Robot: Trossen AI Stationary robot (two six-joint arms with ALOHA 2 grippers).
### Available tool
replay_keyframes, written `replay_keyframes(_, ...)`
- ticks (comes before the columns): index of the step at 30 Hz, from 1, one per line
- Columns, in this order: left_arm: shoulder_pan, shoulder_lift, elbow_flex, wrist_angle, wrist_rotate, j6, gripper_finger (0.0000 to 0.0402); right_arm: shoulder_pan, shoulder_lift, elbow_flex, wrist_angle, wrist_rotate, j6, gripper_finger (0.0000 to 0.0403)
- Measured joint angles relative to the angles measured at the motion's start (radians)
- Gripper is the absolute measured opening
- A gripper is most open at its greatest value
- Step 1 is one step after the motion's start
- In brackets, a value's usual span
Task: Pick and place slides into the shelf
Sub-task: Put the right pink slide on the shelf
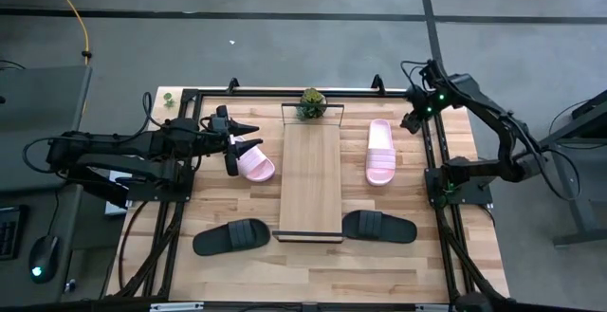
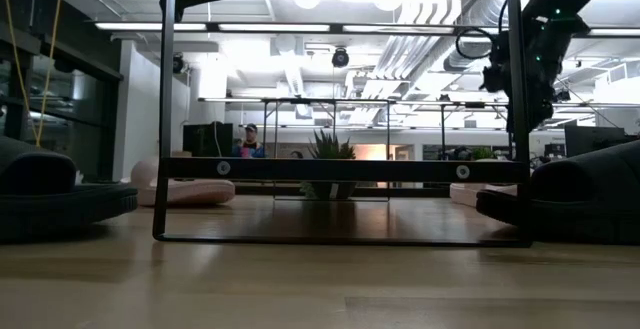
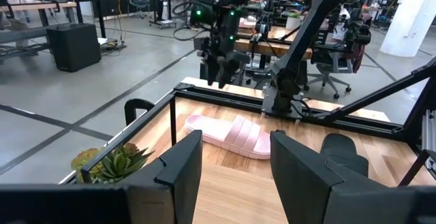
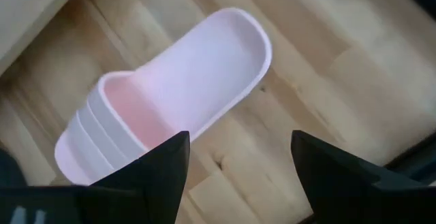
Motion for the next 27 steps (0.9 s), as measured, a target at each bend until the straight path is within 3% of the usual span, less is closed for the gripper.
replay_keyframes(15, 0.000, 0.000, 0.000, 0.000, 0.000, 0.003, 0.0156, 0.127, 0.000, -0.011, -0.001, -0.100, 0.105, 0.0248)
replay_keyframes(27, 0.000, 0.000, 0.000, -0.007, -0.001, 0.002, 0.0156, 0.293, 0.038, -0.011, 0.082, -0.102, 0.183, 0.0248)
